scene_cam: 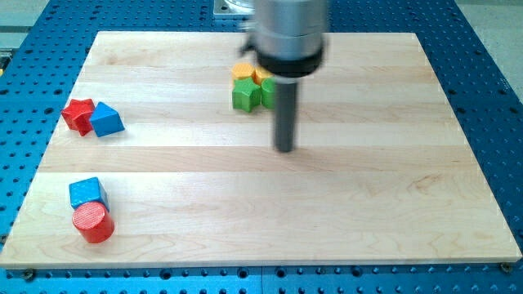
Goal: Separate the green star from the group of blocks
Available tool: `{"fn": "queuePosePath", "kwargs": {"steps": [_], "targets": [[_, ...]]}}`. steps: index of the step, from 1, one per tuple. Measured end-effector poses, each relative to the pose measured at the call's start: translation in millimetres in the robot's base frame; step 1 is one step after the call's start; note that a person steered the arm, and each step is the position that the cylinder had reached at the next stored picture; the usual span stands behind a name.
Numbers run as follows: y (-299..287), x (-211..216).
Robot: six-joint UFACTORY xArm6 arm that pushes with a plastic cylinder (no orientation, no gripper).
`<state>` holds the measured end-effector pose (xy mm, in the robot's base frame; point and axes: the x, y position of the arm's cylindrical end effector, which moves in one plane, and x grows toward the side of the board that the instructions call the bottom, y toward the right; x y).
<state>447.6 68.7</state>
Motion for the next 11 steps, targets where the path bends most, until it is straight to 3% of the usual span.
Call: {"fn": "queuePosePath", "kwargs": {"steps": [2, 3, 4, 6, 8, 9, 11], "targets": [[68.1, -83.3], [45.4, -127.0], [-26.5, -120.6], [-171.6, -33.9], [-164.3, -7.2], [-190.3, -3.1], [-233.2, 51.4]]}}
